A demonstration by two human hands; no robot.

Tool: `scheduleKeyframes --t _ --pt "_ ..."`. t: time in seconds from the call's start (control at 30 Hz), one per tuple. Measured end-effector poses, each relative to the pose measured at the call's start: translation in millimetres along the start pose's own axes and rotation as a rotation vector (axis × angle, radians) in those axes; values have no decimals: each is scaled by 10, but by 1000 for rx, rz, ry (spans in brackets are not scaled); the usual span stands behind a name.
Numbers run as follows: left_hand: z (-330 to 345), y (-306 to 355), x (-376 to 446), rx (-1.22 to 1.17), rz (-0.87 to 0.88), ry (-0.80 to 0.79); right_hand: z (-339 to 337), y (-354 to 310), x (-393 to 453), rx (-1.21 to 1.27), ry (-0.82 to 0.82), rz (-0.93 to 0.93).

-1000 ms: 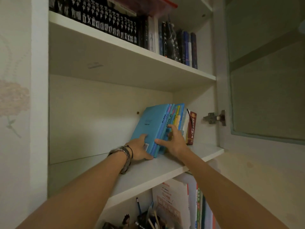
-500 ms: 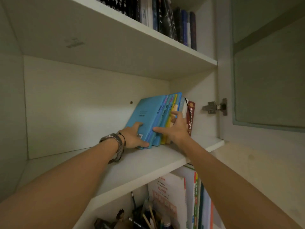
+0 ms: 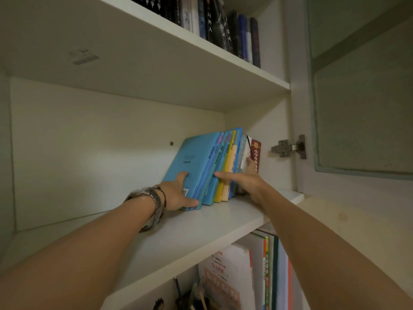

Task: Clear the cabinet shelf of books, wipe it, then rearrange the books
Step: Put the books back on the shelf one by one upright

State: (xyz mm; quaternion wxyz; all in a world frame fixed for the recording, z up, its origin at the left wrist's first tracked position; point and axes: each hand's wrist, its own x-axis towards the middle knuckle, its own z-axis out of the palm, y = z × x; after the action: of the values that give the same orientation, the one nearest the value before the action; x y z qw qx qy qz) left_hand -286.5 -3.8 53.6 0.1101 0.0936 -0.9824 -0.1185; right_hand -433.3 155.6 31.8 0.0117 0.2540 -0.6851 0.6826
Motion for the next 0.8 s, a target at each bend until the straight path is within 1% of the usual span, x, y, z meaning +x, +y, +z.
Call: scheduleKeyframes --t 0.2,0.53,0.8 --pt "-16 -3 26 -14 15 -2 42 53 105 -117 4 -56" --pt "-3 12 33 -121 30 -8 73 144 143 -162 54 -231" --pt "5 35 37 -266 7 -18 112 13 -27 -188 1 -376"
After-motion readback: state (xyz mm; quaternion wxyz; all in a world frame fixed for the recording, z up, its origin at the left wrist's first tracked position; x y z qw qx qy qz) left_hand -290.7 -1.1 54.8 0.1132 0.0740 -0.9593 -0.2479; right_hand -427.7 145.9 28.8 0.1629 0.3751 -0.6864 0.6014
